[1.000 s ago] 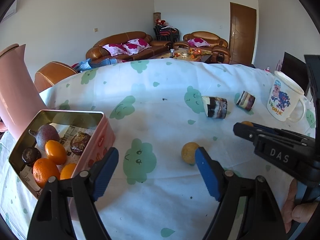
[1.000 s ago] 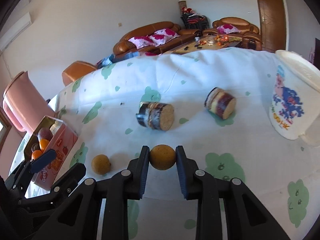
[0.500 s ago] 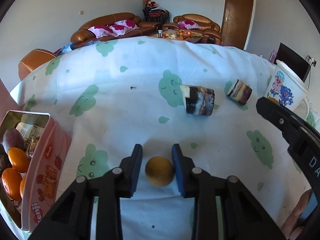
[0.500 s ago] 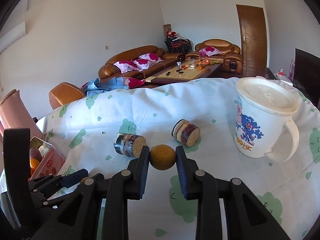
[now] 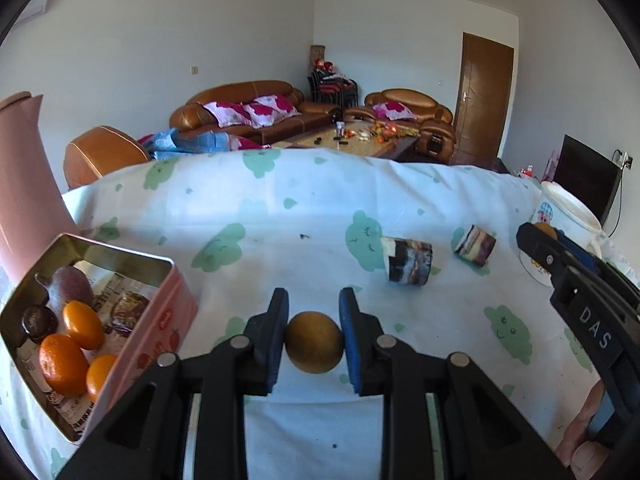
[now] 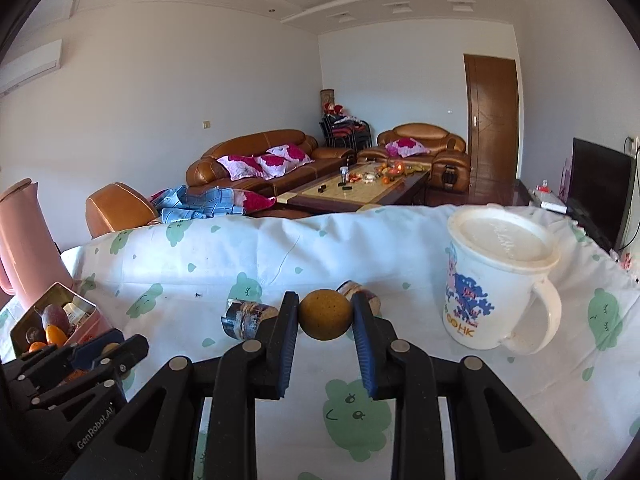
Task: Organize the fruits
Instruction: 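Carry both small tan fruits over the tin box with both tools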
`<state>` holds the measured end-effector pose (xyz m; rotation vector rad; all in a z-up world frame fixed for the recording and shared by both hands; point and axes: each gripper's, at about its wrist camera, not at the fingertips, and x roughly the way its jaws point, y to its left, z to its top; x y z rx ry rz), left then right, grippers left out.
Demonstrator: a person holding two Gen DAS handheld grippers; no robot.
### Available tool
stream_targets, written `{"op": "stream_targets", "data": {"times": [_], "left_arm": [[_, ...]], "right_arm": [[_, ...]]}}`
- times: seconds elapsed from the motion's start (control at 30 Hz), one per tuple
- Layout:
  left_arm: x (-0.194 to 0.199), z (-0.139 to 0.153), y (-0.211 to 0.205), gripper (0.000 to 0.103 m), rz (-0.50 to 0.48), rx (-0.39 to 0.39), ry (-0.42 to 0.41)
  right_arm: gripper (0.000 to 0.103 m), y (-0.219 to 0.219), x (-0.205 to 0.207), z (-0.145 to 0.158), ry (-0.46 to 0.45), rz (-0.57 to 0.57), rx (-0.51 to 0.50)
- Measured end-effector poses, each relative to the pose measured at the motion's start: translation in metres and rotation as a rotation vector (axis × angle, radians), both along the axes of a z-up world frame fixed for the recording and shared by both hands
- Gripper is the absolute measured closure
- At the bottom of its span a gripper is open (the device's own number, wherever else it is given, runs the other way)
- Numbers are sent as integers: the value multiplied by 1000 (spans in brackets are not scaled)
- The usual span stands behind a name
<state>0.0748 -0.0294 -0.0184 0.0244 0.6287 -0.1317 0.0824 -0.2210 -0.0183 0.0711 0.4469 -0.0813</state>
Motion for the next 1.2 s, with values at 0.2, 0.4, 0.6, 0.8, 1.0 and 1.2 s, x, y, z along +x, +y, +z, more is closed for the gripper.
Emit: {"op": "stream_targets", "data": {"times": [0.2, 0.4, 0.6, 0.8, 1.0, 1.2], "left_arm": [[-5, 11, 16, 76, 36, 20, -62], [-10, 12, 19, 76, 40, 26, -79], [-20, 13, 28, 76, 50, 16, -82], [-30, 14, 31, 76, 49, 27, -92], [-39, 15, 36, 76, 51, 32, -103], [-46, 15, 43, 76, 38, 28, -101]], "right_arm": [[74, 14, -12, 5, -55, -14, -83], [74, 16, -26, 7, -61, -32, -73], [74, 23, -41, 7, -76, -44, -84], [74, 31, -54, 7, -82, -46, -90], [74, 34, -63, 7, -90, -59, -88], [74, 42, -74, 9, -101, -61, -98]]}}
